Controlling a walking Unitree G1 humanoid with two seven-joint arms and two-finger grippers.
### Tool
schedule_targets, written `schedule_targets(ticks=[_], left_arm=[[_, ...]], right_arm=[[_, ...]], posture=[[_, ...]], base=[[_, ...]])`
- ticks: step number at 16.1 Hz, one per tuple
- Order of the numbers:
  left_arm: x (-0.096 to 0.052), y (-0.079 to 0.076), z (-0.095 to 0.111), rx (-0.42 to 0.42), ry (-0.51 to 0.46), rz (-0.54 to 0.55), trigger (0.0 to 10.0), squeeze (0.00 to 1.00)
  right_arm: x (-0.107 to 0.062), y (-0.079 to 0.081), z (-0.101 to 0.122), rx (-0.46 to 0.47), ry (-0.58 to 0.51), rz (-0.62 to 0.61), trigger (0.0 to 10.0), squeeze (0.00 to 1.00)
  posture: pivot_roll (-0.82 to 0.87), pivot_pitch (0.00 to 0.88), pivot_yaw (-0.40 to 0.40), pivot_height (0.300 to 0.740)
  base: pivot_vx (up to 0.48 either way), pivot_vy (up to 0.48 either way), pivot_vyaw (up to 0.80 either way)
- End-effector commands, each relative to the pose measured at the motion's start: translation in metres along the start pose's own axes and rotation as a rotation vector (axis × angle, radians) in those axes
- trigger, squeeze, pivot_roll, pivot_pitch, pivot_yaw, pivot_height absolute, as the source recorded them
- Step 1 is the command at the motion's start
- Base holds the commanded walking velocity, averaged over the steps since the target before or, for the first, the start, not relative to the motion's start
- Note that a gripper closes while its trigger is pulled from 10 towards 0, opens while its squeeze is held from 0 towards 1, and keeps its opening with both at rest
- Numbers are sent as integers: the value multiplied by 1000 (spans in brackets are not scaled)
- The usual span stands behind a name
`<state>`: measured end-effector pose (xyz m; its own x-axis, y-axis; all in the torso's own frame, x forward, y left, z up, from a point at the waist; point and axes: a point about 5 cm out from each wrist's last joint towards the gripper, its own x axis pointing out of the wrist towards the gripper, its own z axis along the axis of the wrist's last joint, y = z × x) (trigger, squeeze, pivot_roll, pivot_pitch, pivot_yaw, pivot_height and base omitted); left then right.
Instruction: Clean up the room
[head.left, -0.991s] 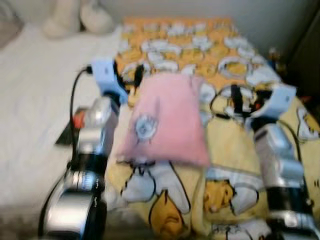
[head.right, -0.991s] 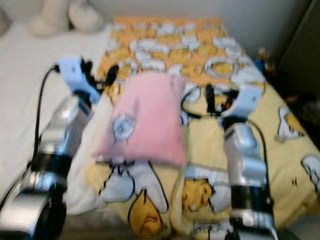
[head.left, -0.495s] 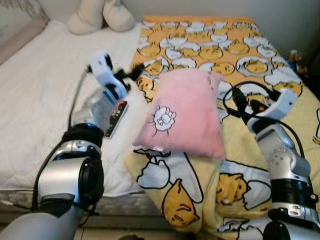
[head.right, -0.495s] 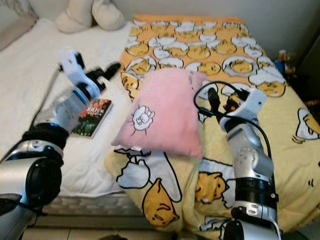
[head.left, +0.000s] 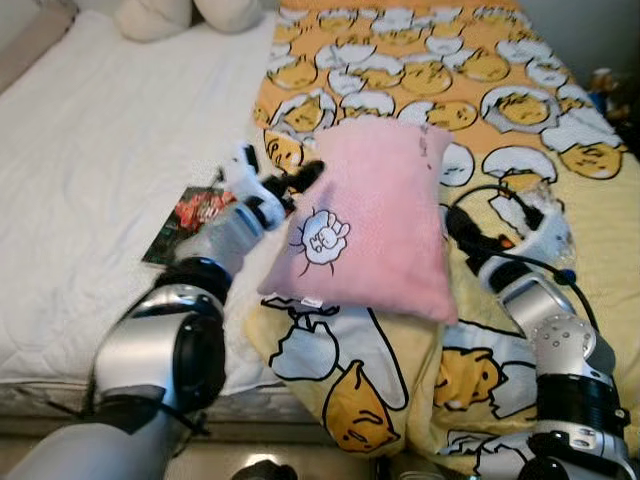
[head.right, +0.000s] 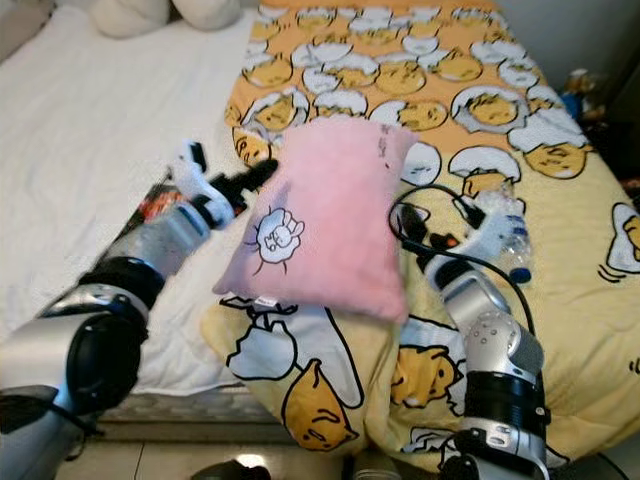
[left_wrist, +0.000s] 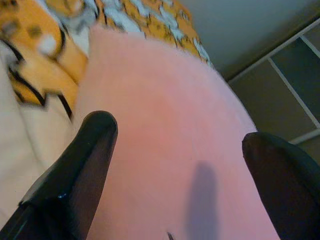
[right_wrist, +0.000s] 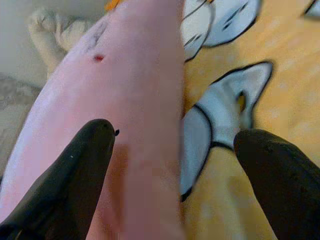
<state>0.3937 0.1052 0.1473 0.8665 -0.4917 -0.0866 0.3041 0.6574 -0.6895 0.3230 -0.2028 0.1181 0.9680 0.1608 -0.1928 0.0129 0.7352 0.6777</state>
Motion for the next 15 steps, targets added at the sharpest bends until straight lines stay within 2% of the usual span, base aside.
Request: schedule_targets(ticks=[1,4,6,8,11,13,14,15], left_arm=[[3,-6,-3,-30,13,-36,10000,0],[4,-7,-26,-65,82,-37,10000,0],[4,-7,-49,-73,154,-15,10000,0],[2,-4,-70,-39,200,46,10000,0],[-2,5,-78,44,222,125,10000,0],[-5,11,-87,104,269,193,10000,0],[-5,11,-89,100,270,194,10000,0],[-3,5,-90,78,262,178,0,0]], right_arm=[[4,9,-4,7,26,23,10000,0],[10,24,-12,27,73,53,10000,0],[11,23,-20,39,101,43,10000,0],[16,25,-31,44,132,26,10000,0],[18,25,-33,27,140,13,10000,0],[19,17,-36,33,140,-22,10000,0],[20,15,-38,35,143,-28,10000,0],[24,12,-43,30,144,-57,0,0]], posture=[[-215,102,95,740],[-208,87,88,740],[-199,80,84,740],[-199,76,81,740],[-203,71,86,740],[-205,68,87,740],[-207,68,88,740],[-203,62,90,740]], base=[[0,0,0],[0,0,0],[0,0,0],[0,0,0],[0,0,0],[0,0,0],[0,0,0],[0,0,0]])
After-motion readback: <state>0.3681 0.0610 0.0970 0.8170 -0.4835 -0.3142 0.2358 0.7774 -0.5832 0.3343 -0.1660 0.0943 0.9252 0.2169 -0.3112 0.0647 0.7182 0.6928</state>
